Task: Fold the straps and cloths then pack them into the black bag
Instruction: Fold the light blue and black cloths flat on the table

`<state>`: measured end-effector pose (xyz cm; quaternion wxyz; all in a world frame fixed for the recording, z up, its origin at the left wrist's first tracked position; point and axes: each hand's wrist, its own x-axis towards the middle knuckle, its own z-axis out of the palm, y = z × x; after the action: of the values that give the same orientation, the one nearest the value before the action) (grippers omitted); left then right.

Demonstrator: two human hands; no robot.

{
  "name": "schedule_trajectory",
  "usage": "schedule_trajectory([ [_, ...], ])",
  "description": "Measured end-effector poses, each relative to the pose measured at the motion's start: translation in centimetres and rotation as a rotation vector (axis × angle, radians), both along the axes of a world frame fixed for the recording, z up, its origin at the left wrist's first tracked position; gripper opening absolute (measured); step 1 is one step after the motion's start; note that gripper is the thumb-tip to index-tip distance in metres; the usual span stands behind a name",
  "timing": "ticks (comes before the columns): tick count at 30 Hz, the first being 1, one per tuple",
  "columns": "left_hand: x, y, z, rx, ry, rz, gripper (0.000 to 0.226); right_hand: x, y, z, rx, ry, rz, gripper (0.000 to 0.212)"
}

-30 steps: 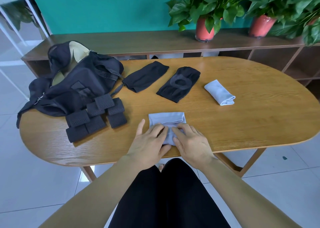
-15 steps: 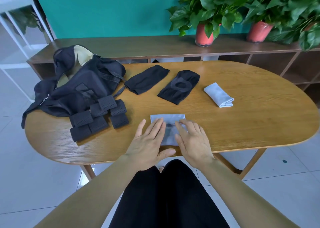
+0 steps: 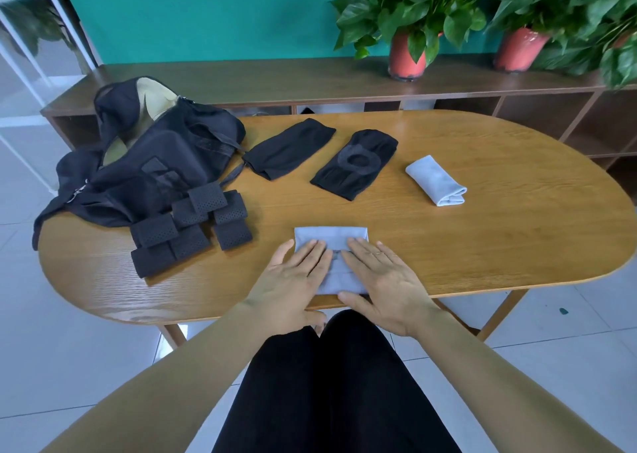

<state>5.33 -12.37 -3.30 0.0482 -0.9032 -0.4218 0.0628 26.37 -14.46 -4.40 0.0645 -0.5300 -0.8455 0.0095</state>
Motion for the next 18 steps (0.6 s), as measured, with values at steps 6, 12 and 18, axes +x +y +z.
schedule_trajectory([
  [6,-1.7,-0.4,-0.8,0.16,-0.203,-0.181,0.076,0.8,-1.2,0.3,0.073,-0.022,0.073,0.063],
  [12,-2.3,-0.8,1.1,-0.217,-0.609,-0.036,0.03,0.9,-1.1,2.2,-0.208,0.422,-0.064,0.035],
  [18,-0.7,0.8,2.3,-0.292,-0.924,0.424,0.046,-0.4,1.3,2.5,-0.226,0.853,-0.418,0.015],
])
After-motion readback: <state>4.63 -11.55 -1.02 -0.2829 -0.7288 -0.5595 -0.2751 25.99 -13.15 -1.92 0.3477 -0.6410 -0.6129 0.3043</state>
